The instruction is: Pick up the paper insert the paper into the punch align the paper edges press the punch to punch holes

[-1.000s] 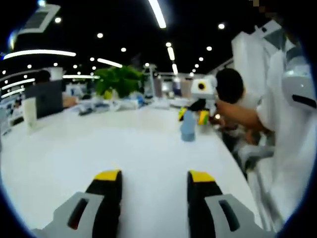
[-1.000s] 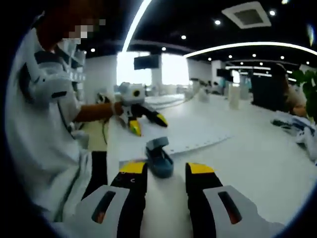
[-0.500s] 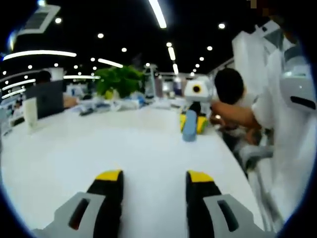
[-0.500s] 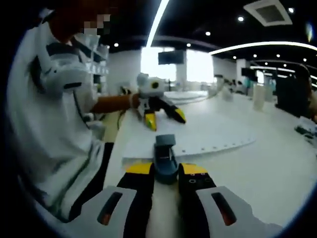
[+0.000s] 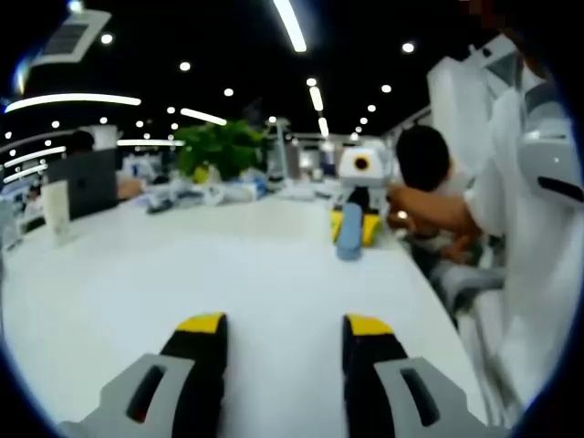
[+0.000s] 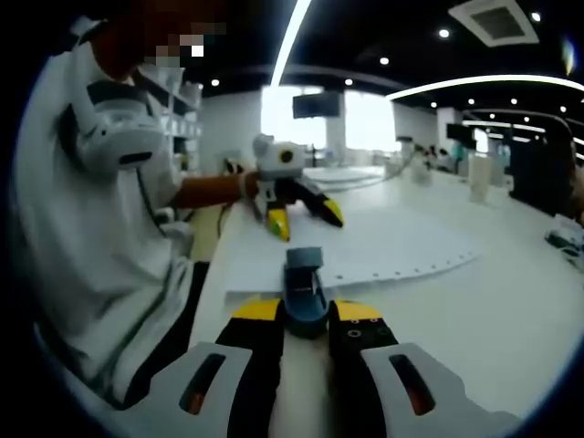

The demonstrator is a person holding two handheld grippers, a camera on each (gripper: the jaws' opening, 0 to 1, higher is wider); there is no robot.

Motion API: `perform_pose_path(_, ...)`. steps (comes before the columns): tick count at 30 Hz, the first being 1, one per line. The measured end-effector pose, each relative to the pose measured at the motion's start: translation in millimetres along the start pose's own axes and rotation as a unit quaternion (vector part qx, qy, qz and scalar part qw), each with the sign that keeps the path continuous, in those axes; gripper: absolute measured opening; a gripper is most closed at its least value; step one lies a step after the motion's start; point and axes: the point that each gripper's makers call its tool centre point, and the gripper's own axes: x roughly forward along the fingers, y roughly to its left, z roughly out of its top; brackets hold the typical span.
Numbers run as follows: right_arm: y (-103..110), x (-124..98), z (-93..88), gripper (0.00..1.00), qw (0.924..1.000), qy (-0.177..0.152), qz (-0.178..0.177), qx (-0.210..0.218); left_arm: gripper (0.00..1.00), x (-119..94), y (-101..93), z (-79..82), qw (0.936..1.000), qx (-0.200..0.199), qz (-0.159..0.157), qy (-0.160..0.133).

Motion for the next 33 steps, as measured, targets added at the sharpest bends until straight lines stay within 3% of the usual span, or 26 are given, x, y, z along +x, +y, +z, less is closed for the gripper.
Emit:
perform_pose_path(14,3,0,-3.8,0.22,0.9999,0.01,0.005,-0.012,0.51,0,0.7,-0.1,1.0,0.0,0.0,0.0)
perform_pose_path(33,22,-3,-5.8,0.22,0.9994,0.019,0.028,-0.001,0.51,2,1.7,0.3,1.0,-0.001,0.001,0.0)
